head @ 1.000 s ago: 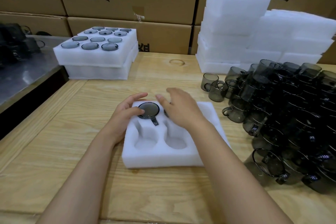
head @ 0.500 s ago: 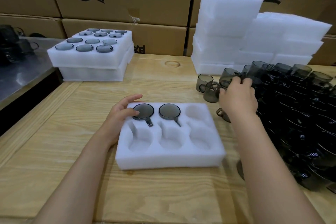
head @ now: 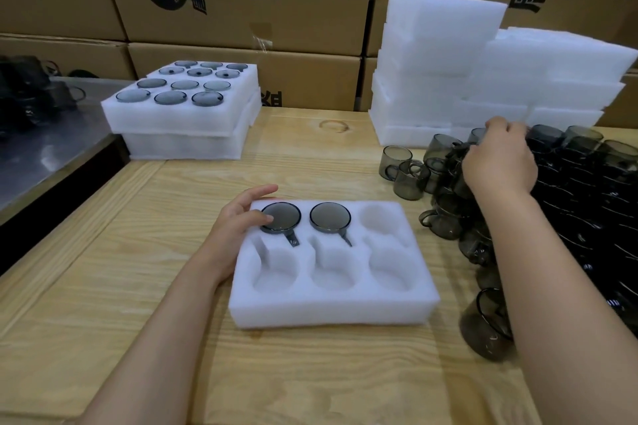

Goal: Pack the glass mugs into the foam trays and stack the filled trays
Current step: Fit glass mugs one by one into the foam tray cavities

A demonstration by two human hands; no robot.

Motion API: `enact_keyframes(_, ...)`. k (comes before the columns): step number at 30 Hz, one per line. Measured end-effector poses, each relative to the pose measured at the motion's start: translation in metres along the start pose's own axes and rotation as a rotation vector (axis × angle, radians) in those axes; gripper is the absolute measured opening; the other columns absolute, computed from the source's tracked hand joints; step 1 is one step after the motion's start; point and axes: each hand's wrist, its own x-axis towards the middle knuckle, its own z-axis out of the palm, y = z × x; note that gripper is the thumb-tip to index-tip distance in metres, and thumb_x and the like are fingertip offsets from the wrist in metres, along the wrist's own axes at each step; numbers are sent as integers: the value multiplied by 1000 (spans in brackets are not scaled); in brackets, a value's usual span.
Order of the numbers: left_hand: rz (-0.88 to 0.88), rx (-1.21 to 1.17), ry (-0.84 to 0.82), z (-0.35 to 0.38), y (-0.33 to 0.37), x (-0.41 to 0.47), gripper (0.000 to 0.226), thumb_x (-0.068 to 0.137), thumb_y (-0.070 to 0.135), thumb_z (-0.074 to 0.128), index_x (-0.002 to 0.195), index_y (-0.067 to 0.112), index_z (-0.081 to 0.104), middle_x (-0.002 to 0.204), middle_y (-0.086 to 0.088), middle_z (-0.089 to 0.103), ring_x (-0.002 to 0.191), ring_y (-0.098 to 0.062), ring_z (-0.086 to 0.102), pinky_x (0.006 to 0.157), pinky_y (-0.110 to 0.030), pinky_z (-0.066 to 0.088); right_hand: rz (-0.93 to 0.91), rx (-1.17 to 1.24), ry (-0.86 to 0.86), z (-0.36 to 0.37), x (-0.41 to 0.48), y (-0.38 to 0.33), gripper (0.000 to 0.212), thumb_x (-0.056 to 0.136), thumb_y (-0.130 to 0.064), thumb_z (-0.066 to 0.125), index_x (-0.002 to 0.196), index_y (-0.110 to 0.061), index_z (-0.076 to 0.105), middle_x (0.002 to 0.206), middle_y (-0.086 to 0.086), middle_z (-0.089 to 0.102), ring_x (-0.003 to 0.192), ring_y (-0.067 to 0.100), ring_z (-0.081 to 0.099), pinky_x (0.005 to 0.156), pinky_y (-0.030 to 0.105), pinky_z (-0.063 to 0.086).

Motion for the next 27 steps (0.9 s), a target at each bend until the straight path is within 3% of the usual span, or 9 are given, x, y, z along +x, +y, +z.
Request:
enact_keyframes(5,4,-5,-2,-1,0,0,56,62,4,58,115,19,66,95,-10,70,79,-24,69,63,-31,56,14,74,60,-4,7,3,40,83,10,54,122,1,48,125,25,43,105,46,49,77,42,41)
enact_keyframes(11,7,-9,7,-1,0,0,57,62,4,59,116,19,65,109,-15,62,79,-24,68,62,-31,56,-55,284,190,-14,-20,-13,36,87,3,48,120,-8,59,123,18,52,108,38,51,88,38,41)
enact_keyframes(15,54,-36,-8,-1,1,-2,53,65,6,60,117,15,64,112,-13,62,84,-23,68,66,-31,56,-269,477,201,-21,-65,-38,28,82,0,58,106,-12,67,106,11,63,100,32,55,83,28,34)
enact_keyframes(21,272,85,18,0,7,-8,46,70,10,60,115,17,63,116,-2,67,109,-11,61,87,-26,49,-543,643,89,-6,-135,-75,33,72,15,61,94,-7,69,86,0,64,81,23,46,71,21,27)
enact_keyframes(24,354,184,-87,1,15,-14,55,67,8,65,120,17,58,120,-1,66,121,-11,55,95,-25,45,-644,664,54,2,-150,-81,29,71,14,60,91,-4,70,86,5,67,78,30,50,72,26,35)
enact_keyframes(27,380,386,-269,9,20,-21,69,63,19,77,127,19,53,125,6,63,124,-9,53,96,-19,43,-768,663,60,8,-161,-82,25,69,10,61,88,-3,70,87,6,68,75,32,52,69,39,47)
